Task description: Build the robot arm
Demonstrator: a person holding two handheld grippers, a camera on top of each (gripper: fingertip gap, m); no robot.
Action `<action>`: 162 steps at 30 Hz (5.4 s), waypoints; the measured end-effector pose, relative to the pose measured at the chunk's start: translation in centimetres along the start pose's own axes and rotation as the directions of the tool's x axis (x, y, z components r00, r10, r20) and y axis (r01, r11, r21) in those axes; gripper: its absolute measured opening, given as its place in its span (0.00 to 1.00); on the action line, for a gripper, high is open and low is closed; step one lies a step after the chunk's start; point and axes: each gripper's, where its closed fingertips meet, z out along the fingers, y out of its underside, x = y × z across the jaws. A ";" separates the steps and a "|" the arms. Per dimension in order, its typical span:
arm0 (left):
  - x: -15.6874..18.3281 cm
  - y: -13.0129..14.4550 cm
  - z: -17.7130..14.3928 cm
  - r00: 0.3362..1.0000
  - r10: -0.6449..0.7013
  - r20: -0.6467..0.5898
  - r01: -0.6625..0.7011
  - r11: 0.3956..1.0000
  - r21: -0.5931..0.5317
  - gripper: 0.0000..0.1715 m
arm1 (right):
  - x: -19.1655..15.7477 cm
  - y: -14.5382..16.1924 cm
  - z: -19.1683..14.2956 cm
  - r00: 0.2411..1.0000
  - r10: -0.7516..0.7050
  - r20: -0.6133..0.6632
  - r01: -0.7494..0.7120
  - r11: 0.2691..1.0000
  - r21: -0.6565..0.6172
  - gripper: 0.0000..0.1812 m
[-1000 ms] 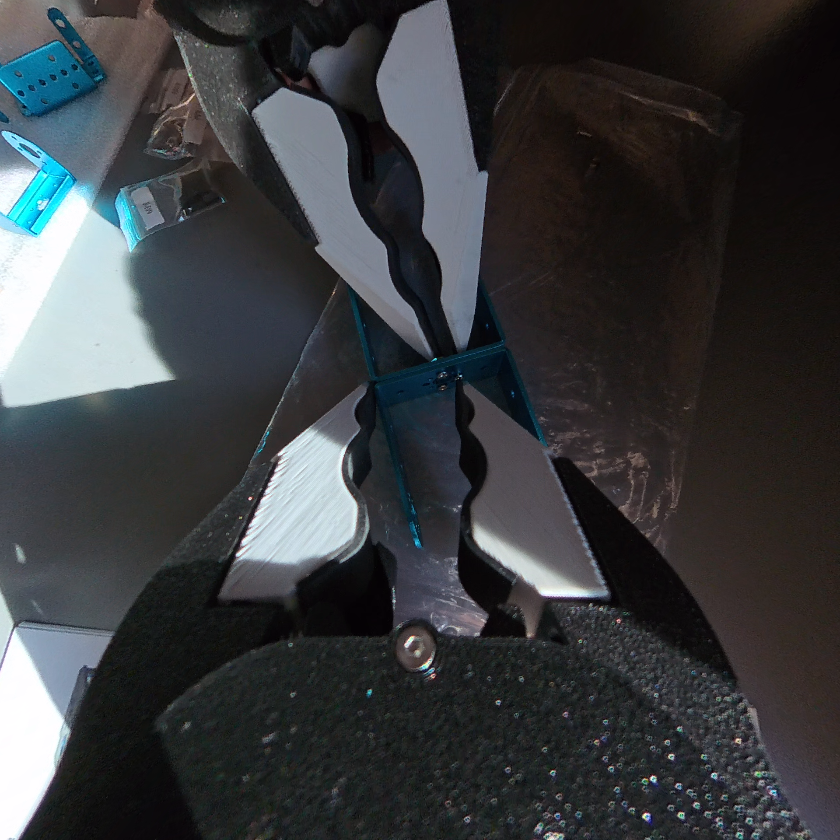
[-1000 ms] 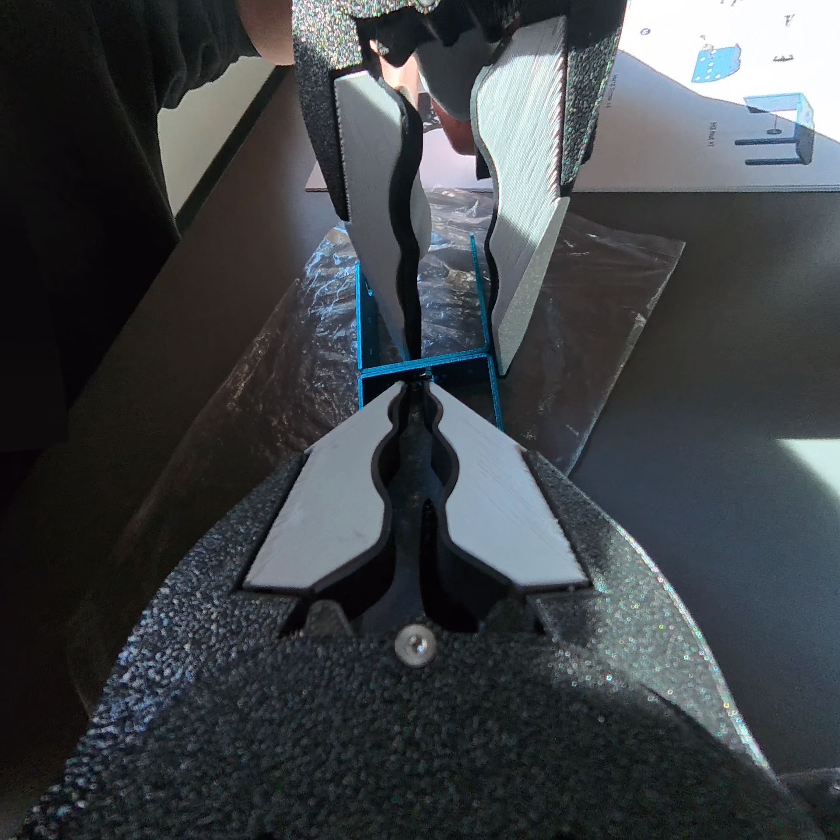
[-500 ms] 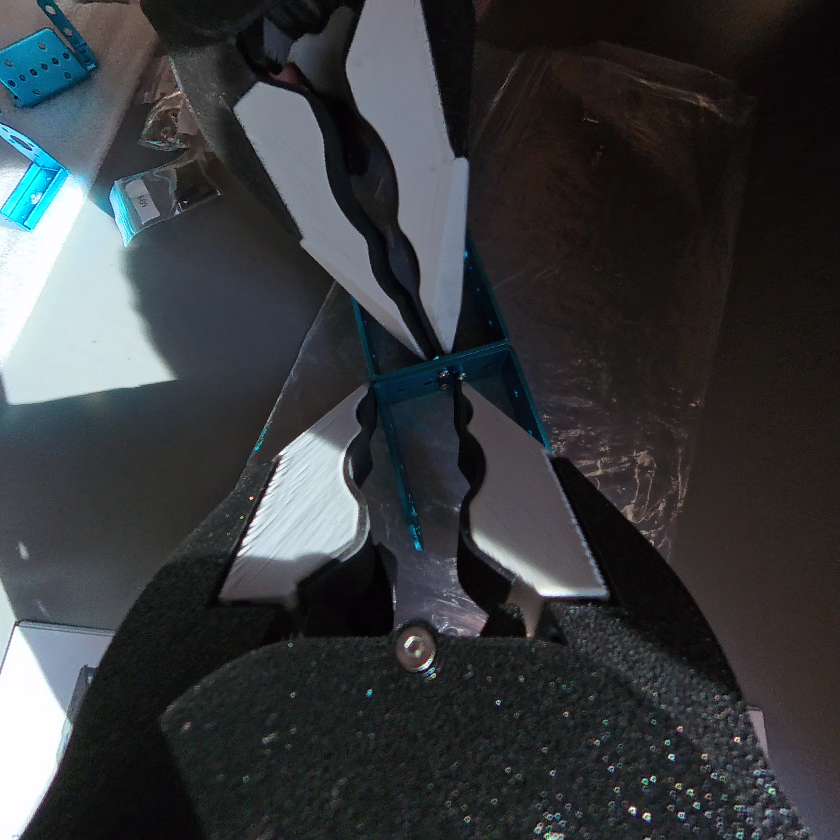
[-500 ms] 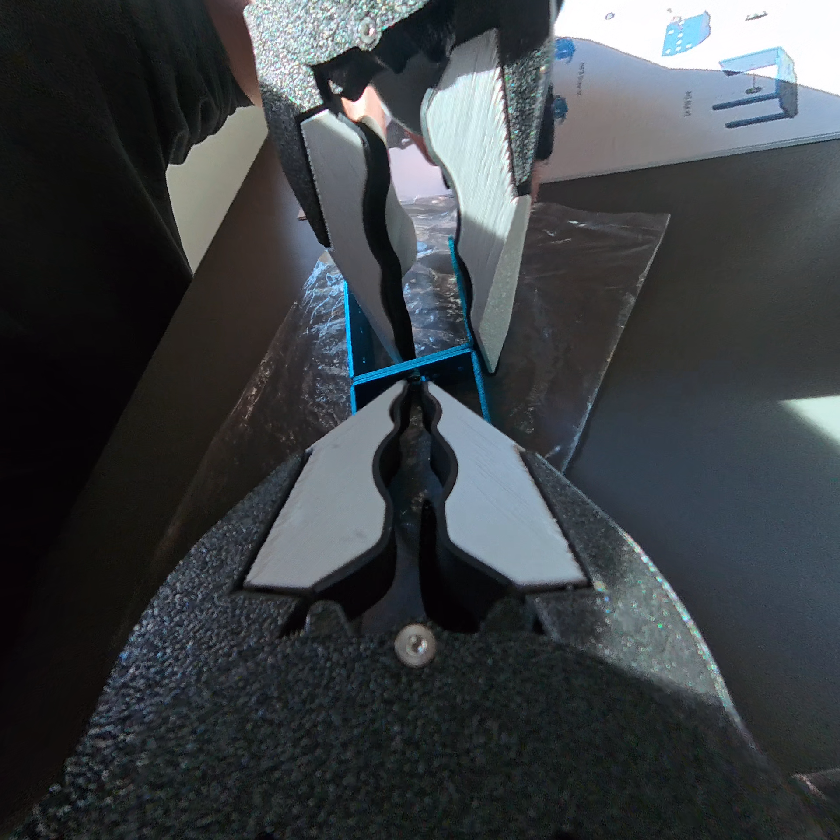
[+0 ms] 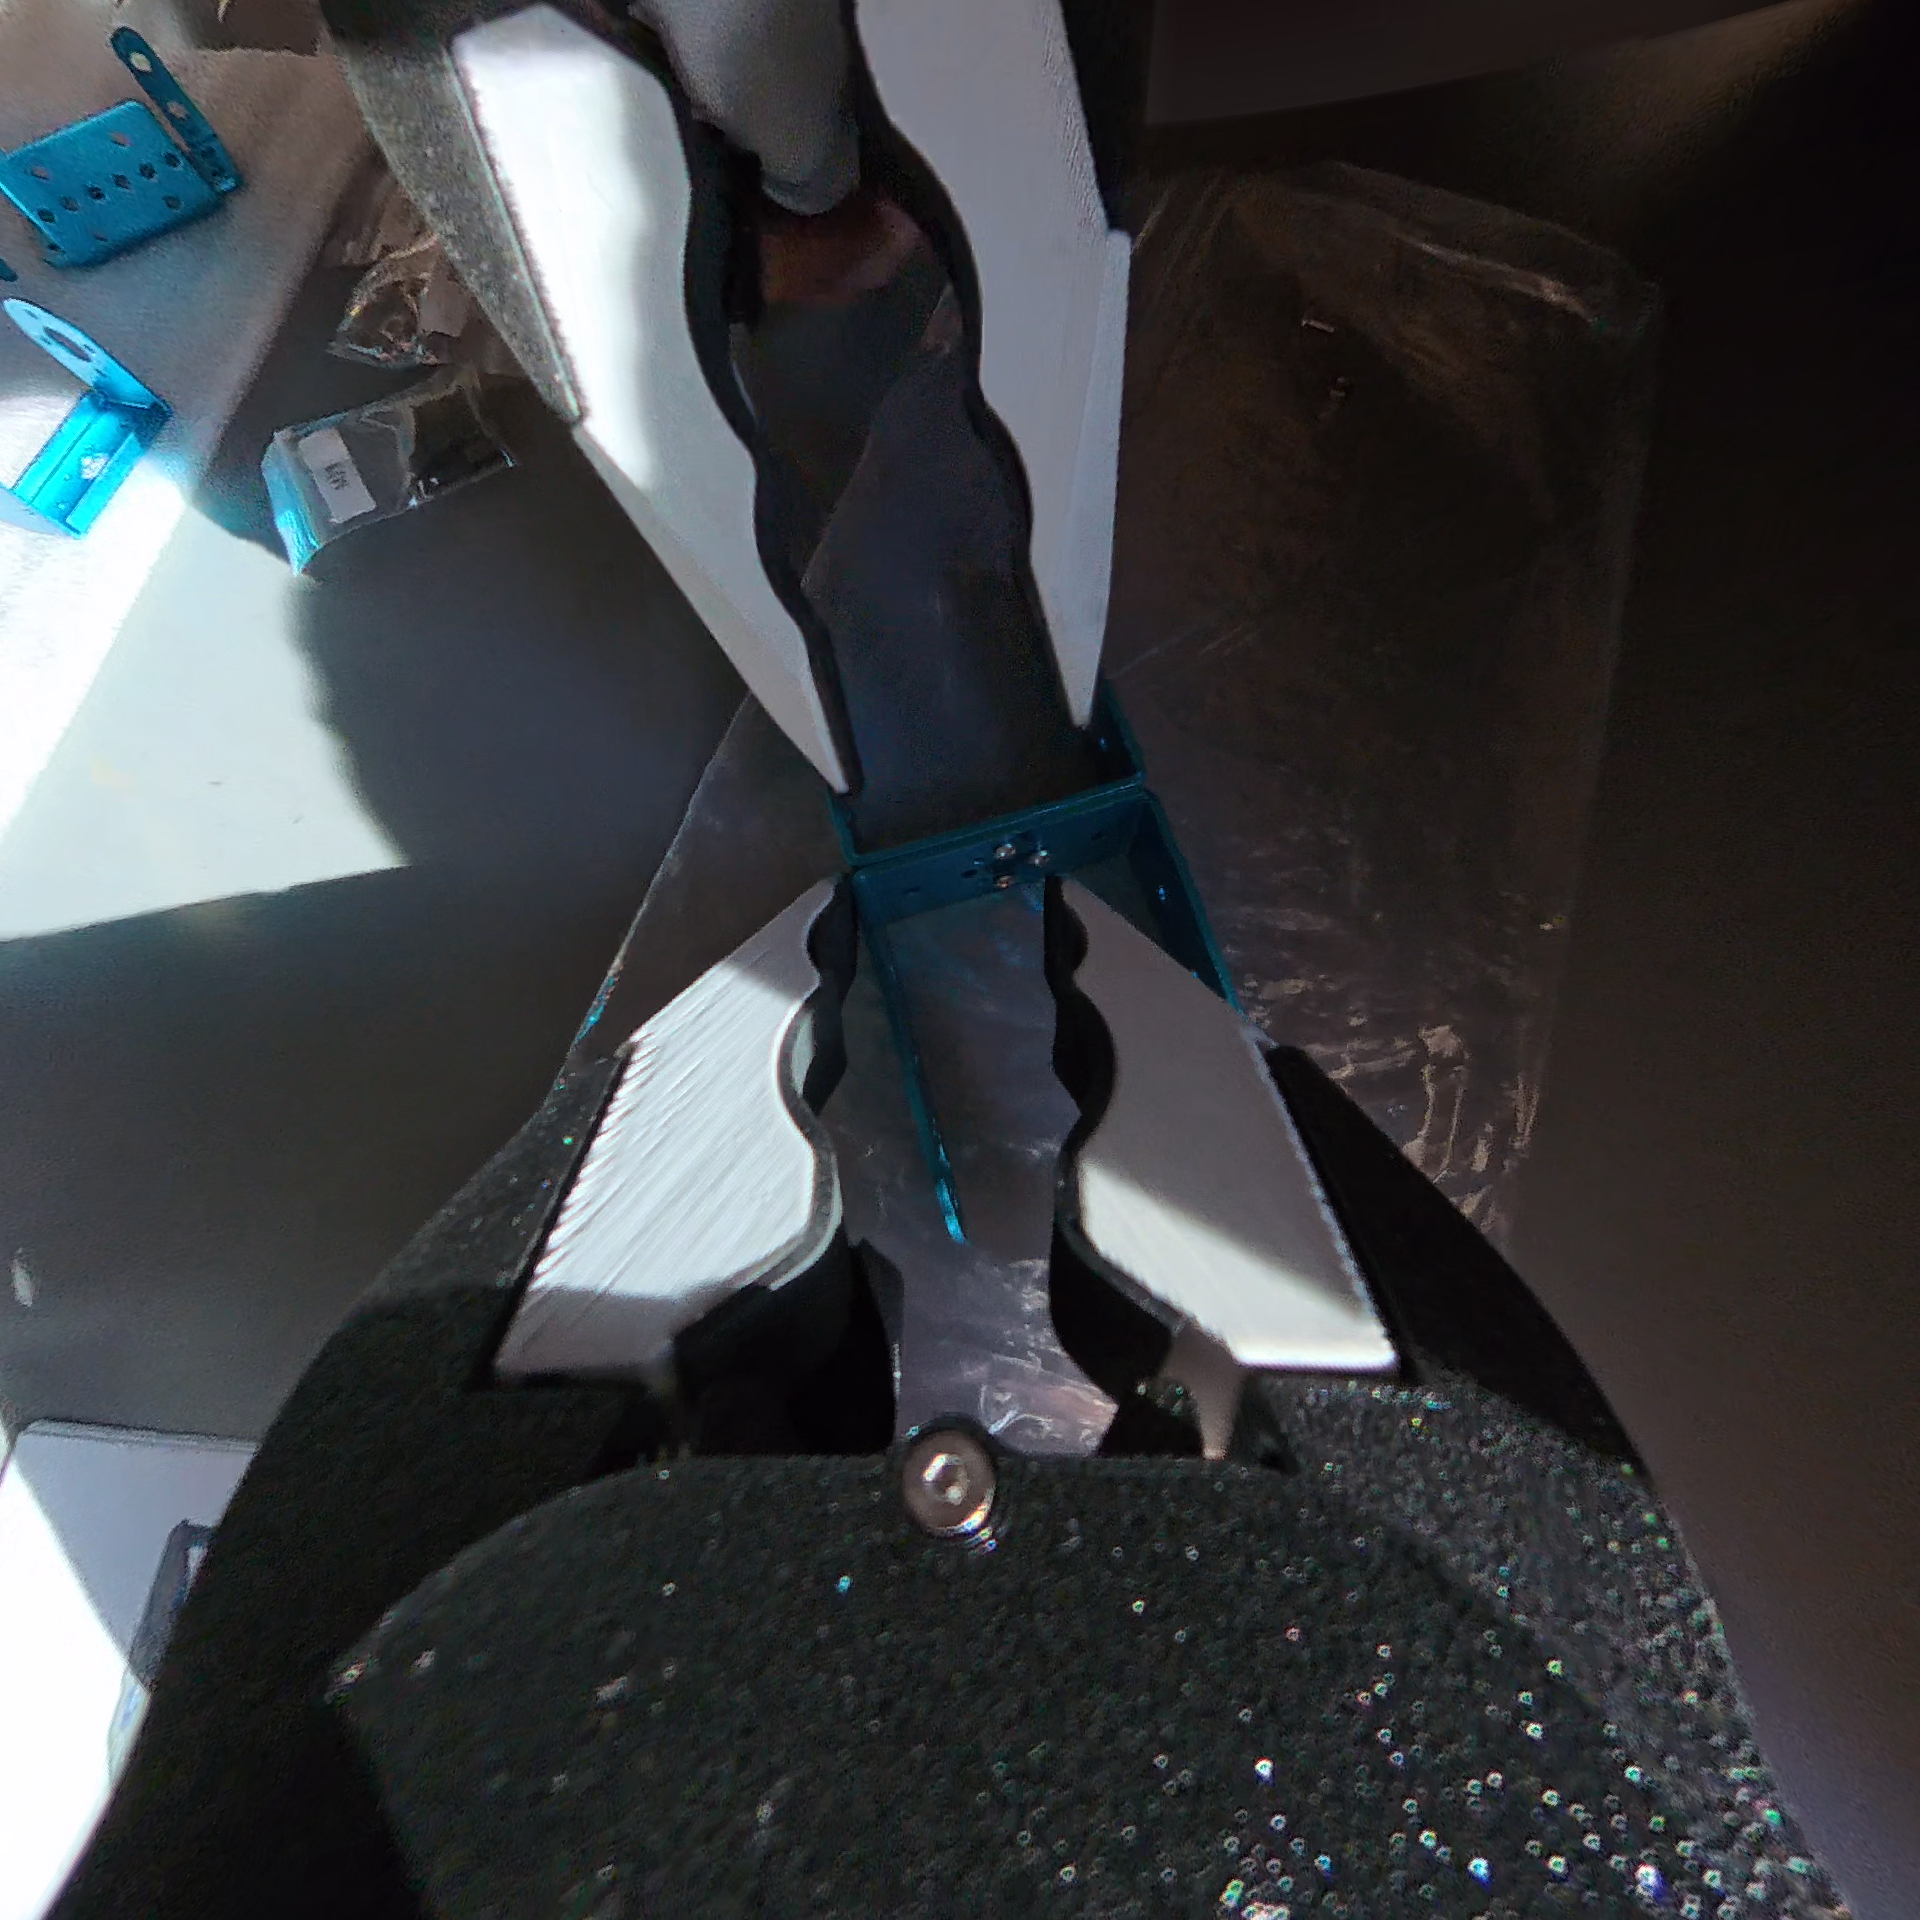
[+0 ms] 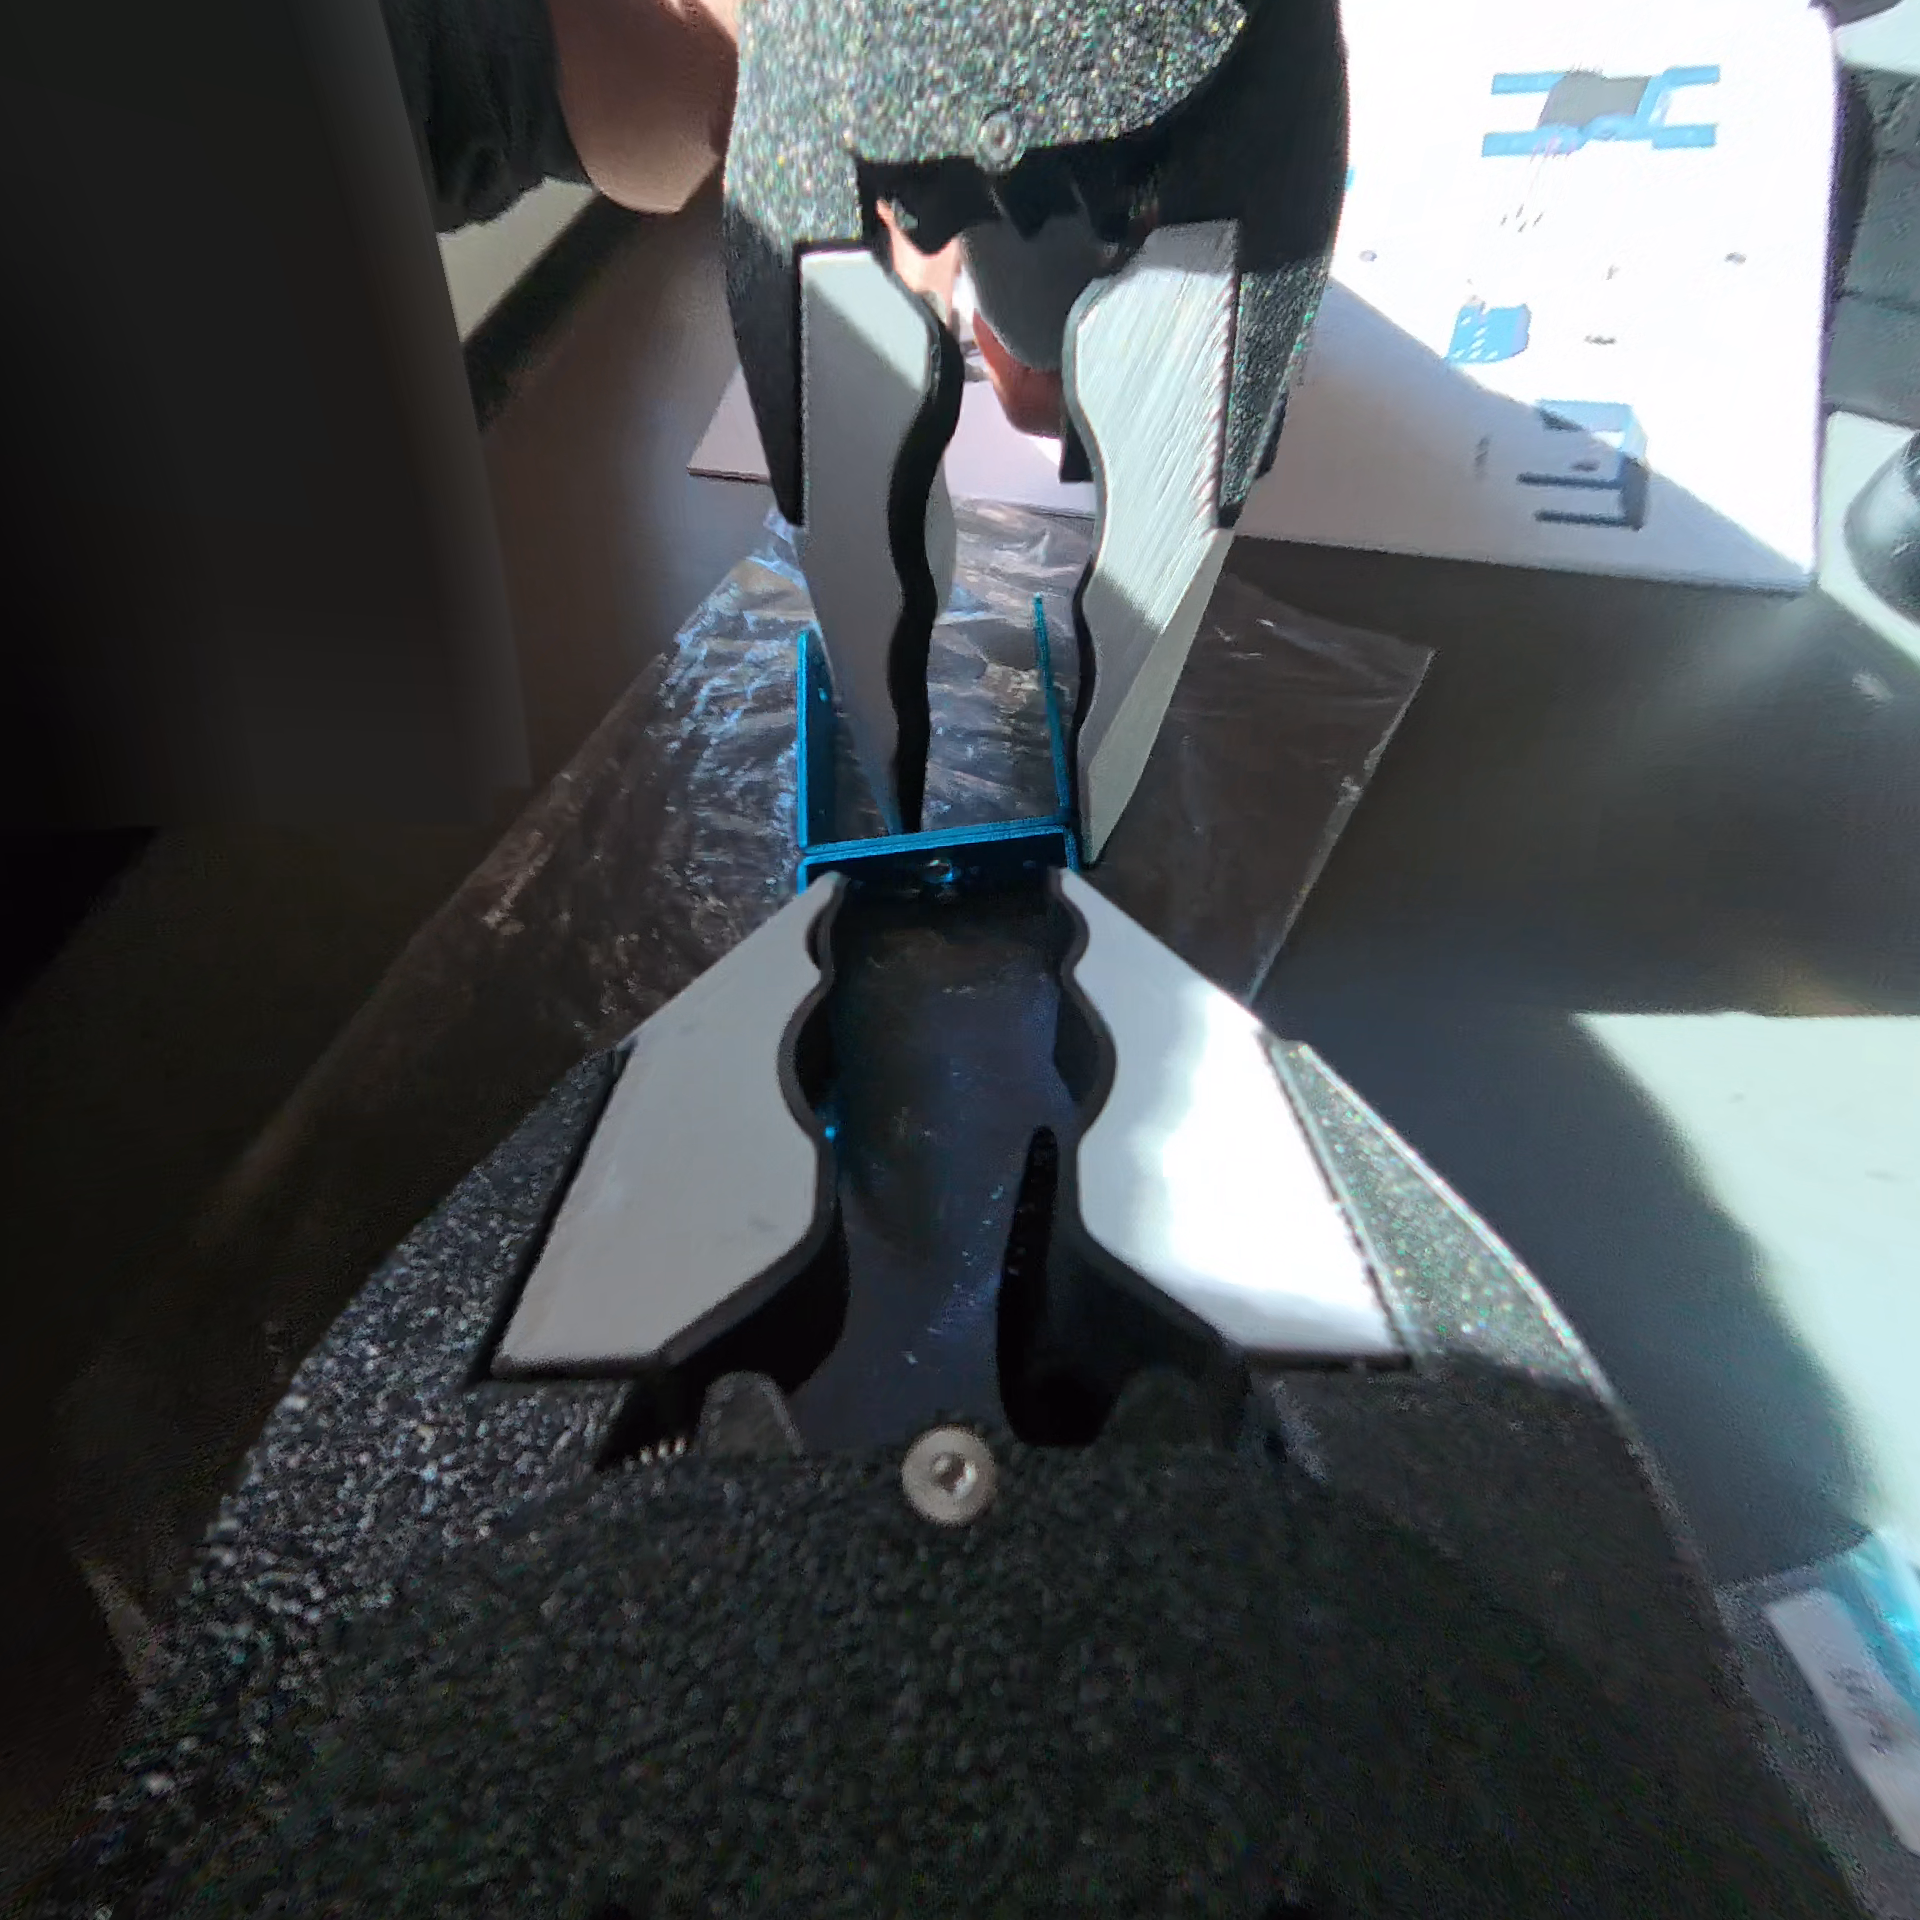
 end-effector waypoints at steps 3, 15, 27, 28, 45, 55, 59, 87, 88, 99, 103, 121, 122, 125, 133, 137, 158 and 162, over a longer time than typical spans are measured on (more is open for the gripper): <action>-0.1 0.0 0.0 1.000 -0.019 -0.006 0.019 1.000 0.002 0.23 | 0.3 0.1 0.0 0.998 -0.057 -0.028 0.057 0.998 -0.008 0.21; -0.1 0.0 0.3 0.998 -0.064 -0.026 0.063 0.998 -0.011 0.24 | 2.1 1.8 0.2 0.995 -0.087 -0.037 0.083 0.990 -0.111 0.37; -0.1 0.0 0.7 0.996 -0.080 -0.033 0.079 0.997 -0.027 0.20 | 1.4 1.5 1.2 0.991 -0.130 -0.043 0.124 0.985 -0.117 0.34; -0.1 0.0 0.7 0.996 -0.079 -0.031 0.078 0.997 -0.029 0.20 | 1.4 1.5 1.1 0.991 -0.127 -0.041 0.122 0.986 -0.115 0.34; 0.1 0.3 0.3 0.996 -0.089 -0.029 0.088 0.995 -0.039 0.21 | 1.2 1.7 1.3 0.995 -0.094 -0.016 0.092 0.990 -0.111 0.31; 2.6 -3.1 -6.4 0.976 -0.193 0.099 0.179 0.974 0.140 0.27 | 1.4 2.3 1.2 0.995 -0.094 -0.020 0.091 0.989 -0.114 0.28; 3.6 -1.8 -3.7 0.906 -0.267 0.329 0.251 0.964 0.091 0.27 | 1.3 2.3 1.2 0.996 -0.089 -0.011 0.088 0.991 -0.102 0.29; 3.0 -0.7 1.9 0.878 -0.296 0.375 0.352 0.932 -0.088 0.14 | 1.0 2.4 1.2 0.995 -0.100 -0.009 0.099 0.991 -0.089 0.31; 3.0 -0.7 1.9 0.879 -0.290 0.379 0.346 0.934 -0.089 0.14 | 1.0 2.4 1.2 0.995 -0.101 -0.009 0.100 0.991 -0.090 0.31; 3.1 -1.1 2.3 0.887 -0.263 0.380 0.311 0.948 -0.069 0.09 | 0.2 2.4 1.2 0.993 -0.112 0.035 0.115 0.989 -0.088 0.30; 3.2 -1.2 2.5 0.889 -0.256 0.379 0.304 0.950 -0.073 0.06 | -0.2 2.5 1.1 0.992 -0.110 0.059 0.115 0.990 -0.085 0.28; 3.0 -1.3 2.4 0.842 -0.342 0.418 0.379 0.925 -0.006 0.15 | 0.2 2.1 0.0 0.988 -0.148 0.038 0.150 0.987 -0.051 0.31; 3.2 -1.4 2.6 0.845 -0.349 0.405 0.382 0.924 -0.001 0.15 | 0.2 2.1 0.0 0.987 -0.153 0.037 0.155 0.987 -0.050 0.31; 3.2 -1.6 2.8 0.849 -0.327 0.414 0.363 0.932 -0.008 0.15 | 0.1 2.4 0.2 0.987 -0.158 0.035 0.160 0.985 -0.070 0.29; 3.3 -1.7 3.0 0.855 -0.321 0.406 0.357 0.934 -0.014 0.10 | 0.0 2.2 0.1 0.988 -0.146 0.045 0.148 0.988 -0.052 0.27; 3.4 -1.8 3.1 0.859 -0.321 0.399 0.356 0.934 -0.014 0.09 | 0.0 2.2 0.1 0.989 -0.144 0.042 0.146 0.988 -0.054 0.27; 3.3 -1.9 2.9 0.857 -0.283 0.430 0.321 0.947 -0.016 0.13 | 0.0 2.2 -0.3 0.990 -0.132 0.058 0.134 0.990 -0.041 0.27; 3.3 -2.0 3.1 0.861 -0.272 0.430 0.313 0.950 -0.025 0.13 | 0.1 2.2 -0.2 0.990 -0.129 0.054 0.131 0.990 -0.046 0.25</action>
